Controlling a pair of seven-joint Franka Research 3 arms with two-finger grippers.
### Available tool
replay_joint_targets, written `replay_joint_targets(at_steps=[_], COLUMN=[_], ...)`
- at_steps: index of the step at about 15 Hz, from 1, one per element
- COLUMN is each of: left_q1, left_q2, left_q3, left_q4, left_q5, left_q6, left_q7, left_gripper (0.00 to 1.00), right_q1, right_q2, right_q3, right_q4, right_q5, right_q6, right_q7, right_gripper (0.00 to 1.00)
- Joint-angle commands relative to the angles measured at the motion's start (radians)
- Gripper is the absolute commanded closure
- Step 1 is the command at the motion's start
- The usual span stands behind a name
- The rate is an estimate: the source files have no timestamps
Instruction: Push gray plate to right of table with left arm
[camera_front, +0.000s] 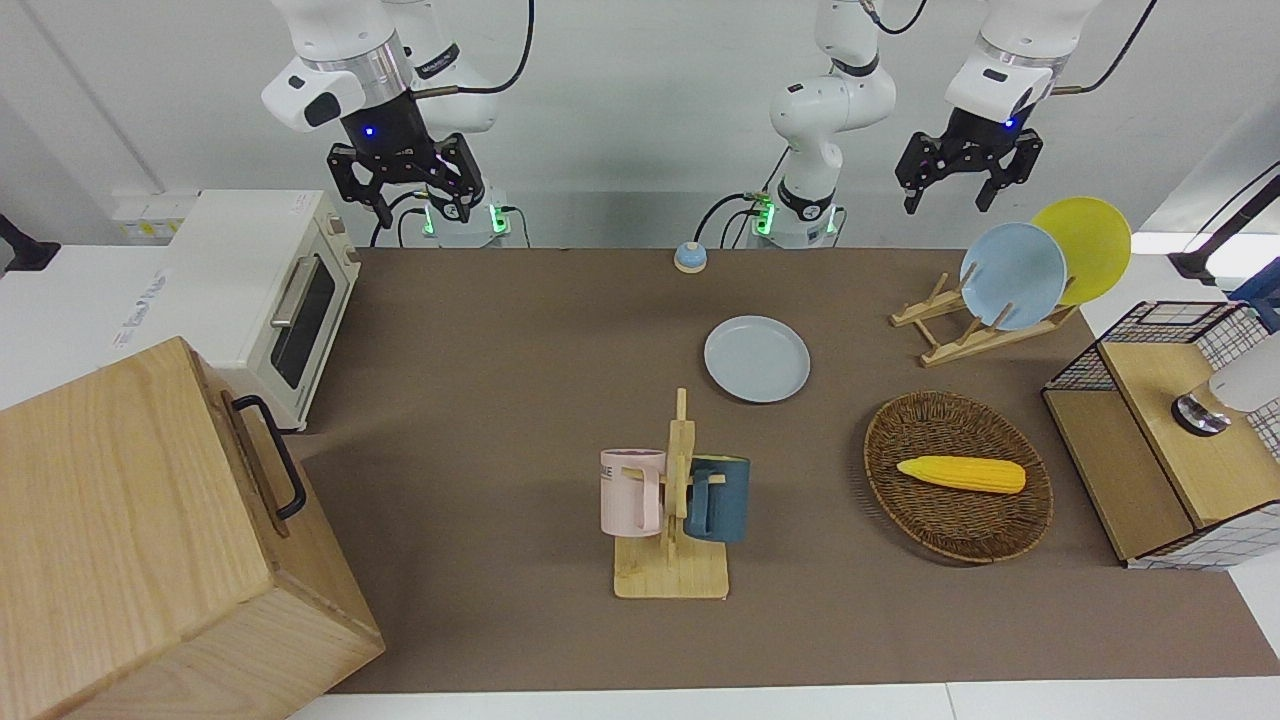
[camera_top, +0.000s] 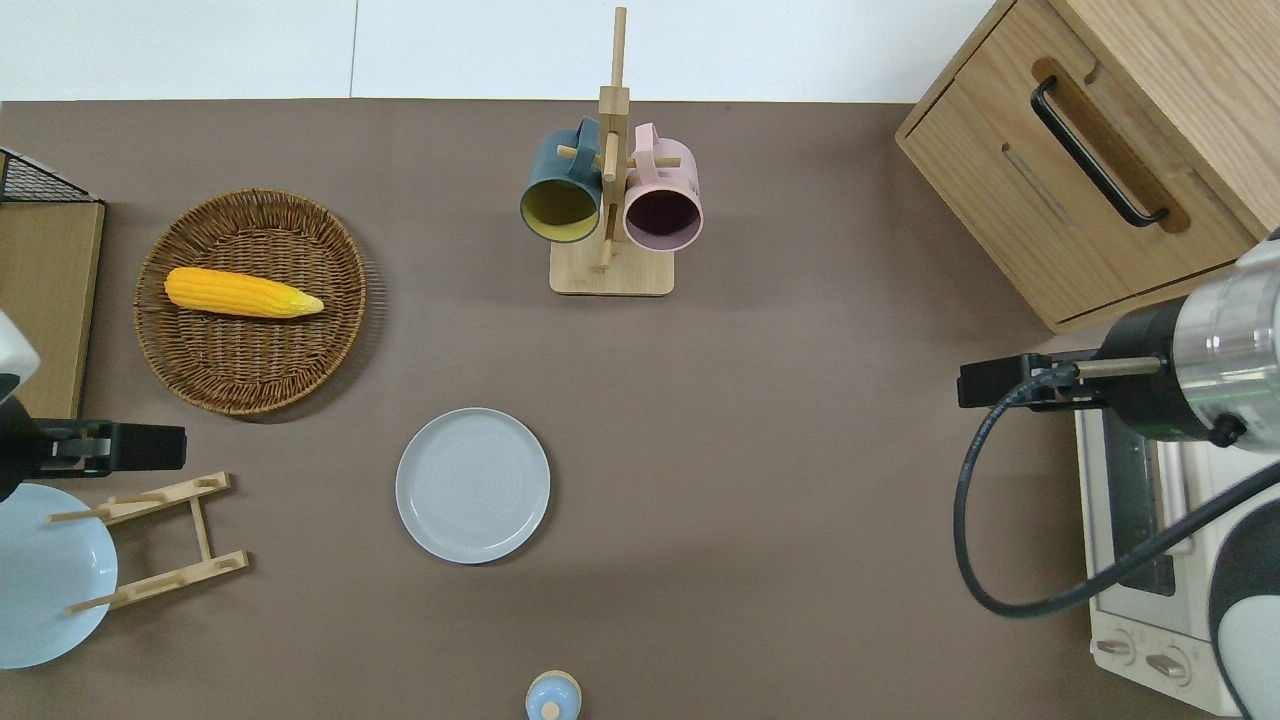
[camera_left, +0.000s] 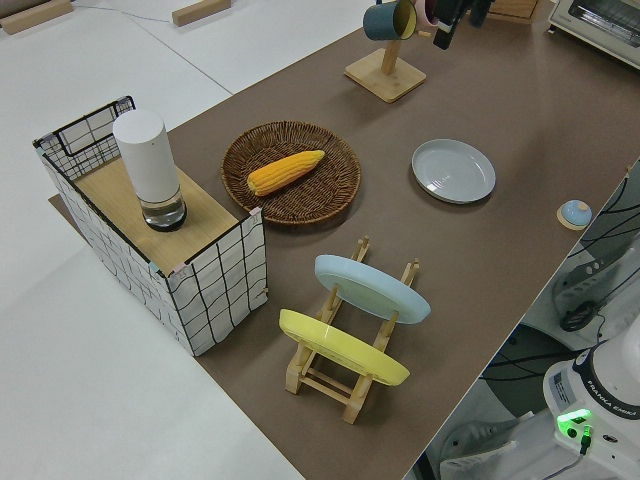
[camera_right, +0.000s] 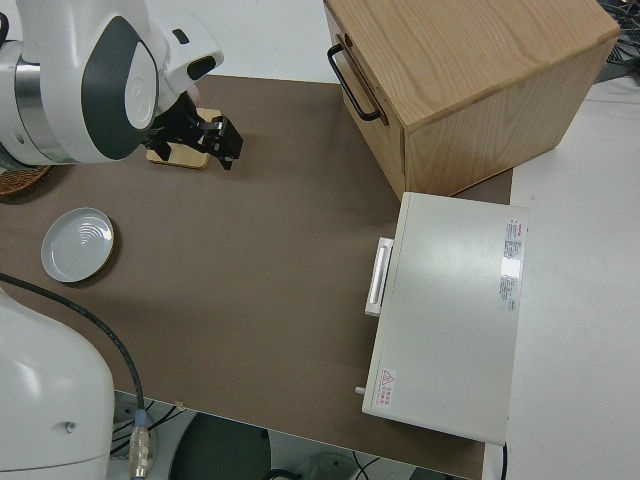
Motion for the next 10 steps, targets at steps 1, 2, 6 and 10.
replay_joint_targets(at_steps=[1, 2, 6, 10], left_q1=[0.008, 0.009, 0.008, 0.008], left_q2=[-0.006, -0.006, -0.006, -0.004], left_q3=[0.007, 0.007, 0.038, 0.04], left_q4=[-0.015, -0.018, -0.053, -0.073], left_q5=[-0.004, -0.01, -0.048, -0.05], left_q6=[-0.018, -0.015, 0.001, 0.035], left_q7=[0.013, 0.012, 0.01, 0.007], left_gripper=[0.01, 0.01, 0.01, 0.01], right_q1=[-0.006, -0.006, -0.006, -0.006], right_q2=[0.006, 0.006, 0.006, 0.006], right_q3=[0.004, 0.004, 0.004, 0.004], right_q4=[0.014, 0.014, 0.014, 0.014], right_q5=[0.016, 0.016, 0.016, 0.016], right_q6=[-0.005, -0.005, -0.005, -0.005], right_q7=[0.002, 0.002, 0.002, 0.002], right_gripper=[0.005, 0.005, 0.005, 0.005])
